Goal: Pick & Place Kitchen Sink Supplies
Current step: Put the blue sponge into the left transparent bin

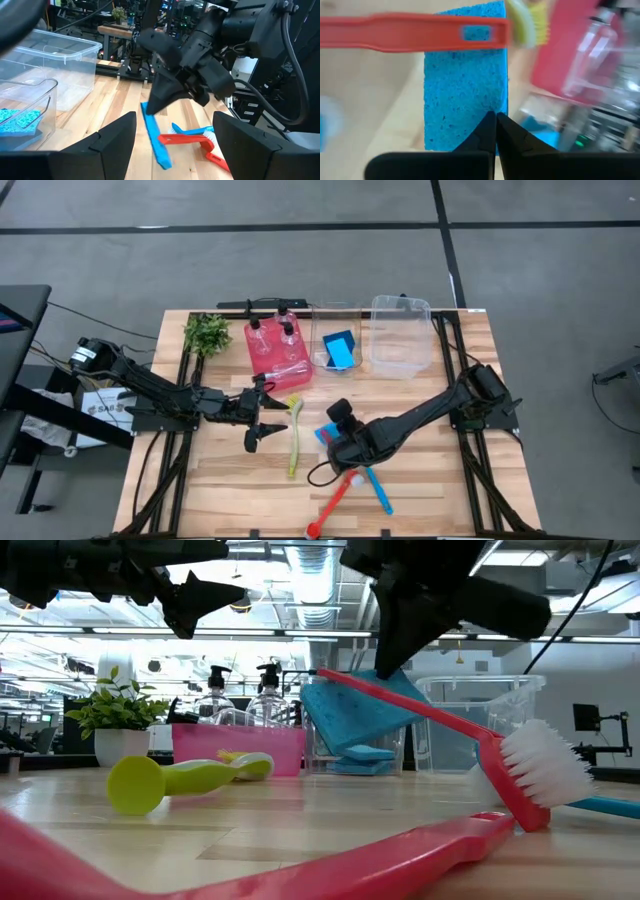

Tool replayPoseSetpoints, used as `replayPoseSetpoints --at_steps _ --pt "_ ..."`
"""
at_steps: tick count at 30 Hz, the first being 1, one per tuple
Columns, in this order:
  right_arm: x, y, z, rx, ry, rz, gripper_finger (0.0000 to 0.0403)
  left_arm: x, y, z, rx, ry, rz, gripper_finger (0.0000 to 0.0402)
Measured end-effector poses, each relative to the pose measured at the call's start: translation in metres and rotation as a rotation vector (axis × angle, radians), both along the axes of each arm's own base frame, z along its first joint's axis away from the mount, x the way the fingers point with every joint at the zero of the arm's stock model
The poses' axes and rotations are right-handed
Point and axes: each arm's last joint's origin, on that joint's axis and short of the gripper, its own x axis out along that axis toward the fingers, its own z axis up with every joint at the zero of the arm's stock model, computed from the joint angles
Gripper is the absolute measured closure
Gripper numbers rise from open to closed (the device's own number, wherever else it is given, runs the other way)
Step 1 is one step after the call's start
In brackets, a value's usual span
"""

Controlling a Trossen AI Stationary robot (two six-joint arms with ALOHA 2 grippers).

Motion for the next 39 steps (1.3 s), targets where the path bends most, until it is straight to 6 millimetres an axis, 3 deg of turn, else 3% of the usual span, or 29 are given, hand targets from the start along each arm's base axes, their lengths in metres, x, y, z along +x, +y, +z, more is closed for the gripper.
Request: replayPoseSetpoints --at_steps 14,21,27,34,39 --pt "0.002 -0.012 0.009 -0.363 -0.157 -0.146 0.0403 0.000 0.000 0.000 0.000 0.000 0.000 0.0135" --pt "0.004 -0.033 0.019 -0.501 -0.228 -0.259 0.0403 0.000 0.000 0.000 0.000 0.000 0.000 0.0135" --pt "0.001 -0.072 0.040 -0.482 -0.290 -0.407 0.0403 0.000 0.000 0.000 0.002 0.000 0.000 0.0135" --pt "0.001 -0.139 0.054 -0.455 -0.343 -0.634 0.0403 0.000 0.000 0.000 0.003 0.000 -0.001 0.0135" --pt "0.006 -0.190 0.051 -0.264 -0.360 -0.718 0.0402 0.000 0.000 0.000 0.003 0.000 -0.001 0.0135"
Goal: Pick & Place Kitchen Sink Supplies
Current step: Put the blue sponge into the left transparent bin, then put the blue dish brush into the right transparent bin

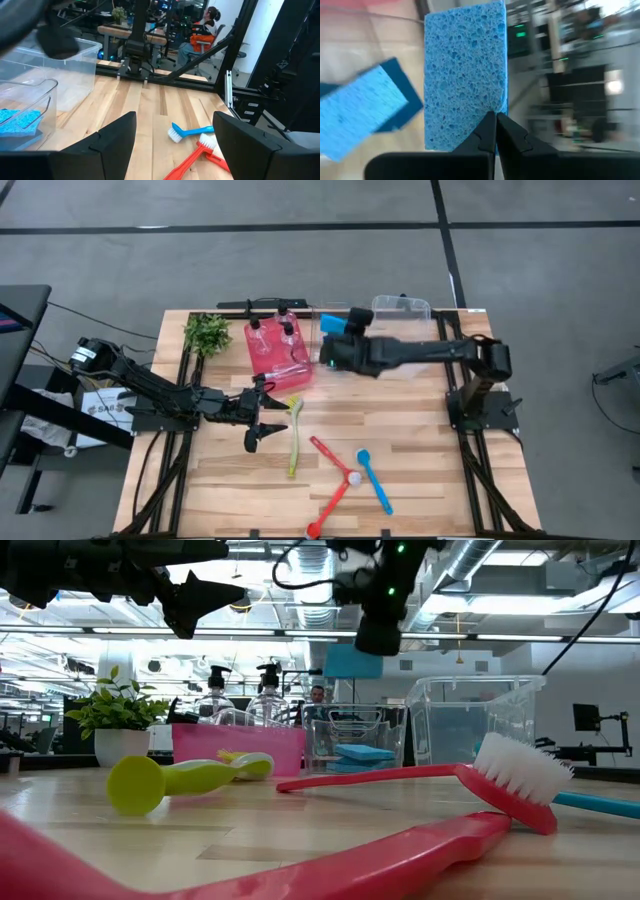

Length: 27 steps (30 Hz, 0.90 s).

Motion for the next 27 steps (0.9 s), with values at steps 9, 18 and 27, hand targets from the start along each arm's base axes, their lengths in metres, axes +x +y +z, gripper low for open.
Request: replayPoseSetpoints --at_steps 9,18,27 --pt "0.000 -0.036 0.000 0.168 -0.132 0.009 0.0349 0.000 0.000 0.000 0.000 0.000 0.000 0.0135" --pt "0.001 -0.016 0.003 0.158 -0.139 0.027 0.0251 0.000 0.000 0.000 -0.013 0.002 -0.011 0.0135" --pt "-0.022 0.040 0.025 0.265 -0.267 0.080 0.0275 0.000 0.000 0.000 -0.029 0.006 -0.010 0.0135"
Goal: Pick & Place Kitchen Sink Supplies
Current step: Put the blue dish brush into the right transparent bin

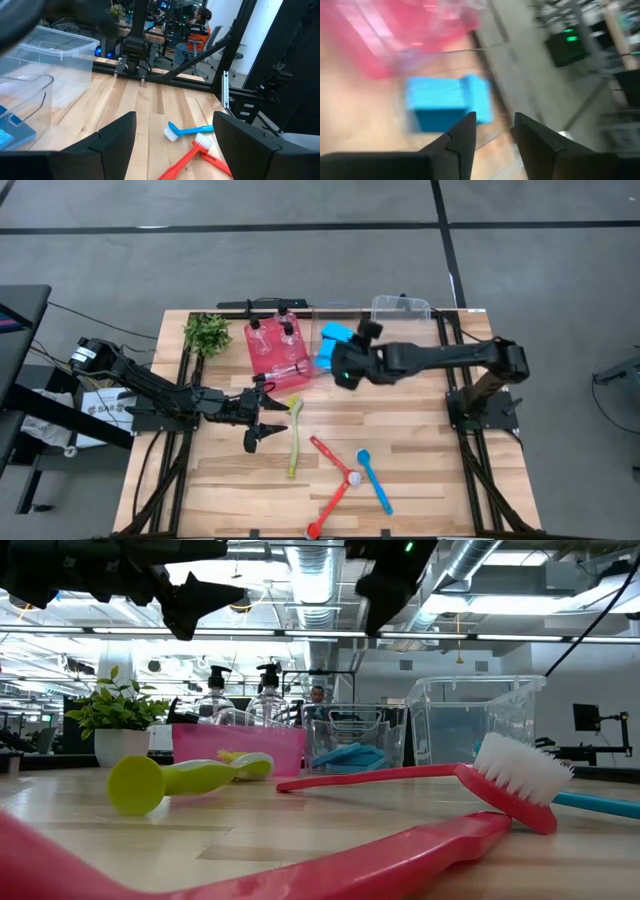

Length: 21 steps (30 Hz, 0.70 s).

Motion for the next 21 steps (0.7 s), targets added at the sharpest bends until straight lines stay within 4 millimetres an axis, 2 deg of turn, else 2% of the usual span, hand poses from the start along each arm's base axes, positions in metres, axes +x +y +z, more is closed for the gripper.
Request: replayPoseSetpoints --at_steps 7,13,17,21 --pt "-0.021 0.065 -0.002 0.191 0.003 0.109 0.0299 0.000 0.000 -0.001 0.001 0.005 0.000 0.0135" --pt "-0.032 0.112 -0.023 0.247 0.069 0.096 0.0297 0.000 0.000 -0.001 -0.021 0.007 0.001 0.0135" --pt "-0.031 0.140 -0.039 0.317 0.084 0.094 0.0281 0.000 0.000 0.000 -0.008 0.005 0.007 0.0135" --pt "-0.030 0.164 -0.055 0.381 0.102 0.093 0.0244 0.000 0.000 0.000 -0.040 0.008 0.010 0.0135"
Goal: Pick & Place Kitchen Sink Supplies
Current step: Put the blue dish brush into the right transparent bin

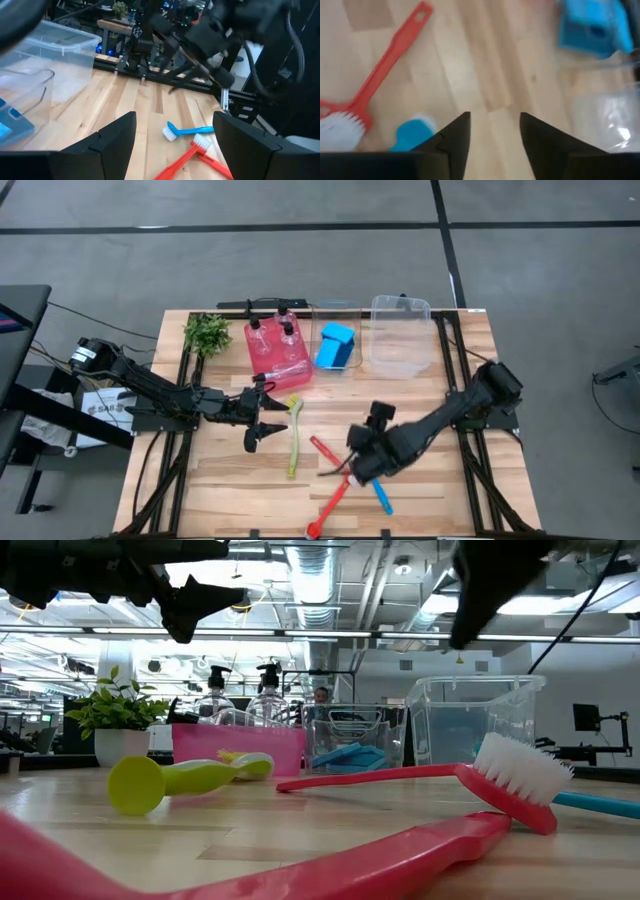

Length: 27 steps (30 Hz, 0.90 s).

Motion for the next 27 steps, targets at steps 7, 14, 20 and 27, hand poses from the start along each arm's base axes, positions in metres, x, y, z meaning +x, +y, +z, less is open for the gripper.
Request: replayPoseSetpoints --at_steps 7,14,20,27 --pt "-0.003 0.037 -0.029 0.088 0.040 -0.059 0.0175 -0.001 -0.004 0.002 -0.042 -0.017 -0.015 0.0135" --pt "-0.019 0.074 -0.040 0.195 -0.024 -0.133 0.0177 0.001 0.007 0.018 -0.092 -0.171 0.036 0.0135" --pt "-0.039 0.102 -0.041 0.233 -0.146 -0.143 0.0191 0.003 0.015 0.023 -0.101 -0.223 -0.013 0.0135" --pt "-0.057 0.111 -0.074 0.273 -0.209 -0.174 0.0192 0.000 -0.003 0.021 -0.119 -0.205 -0.281 0.0135"
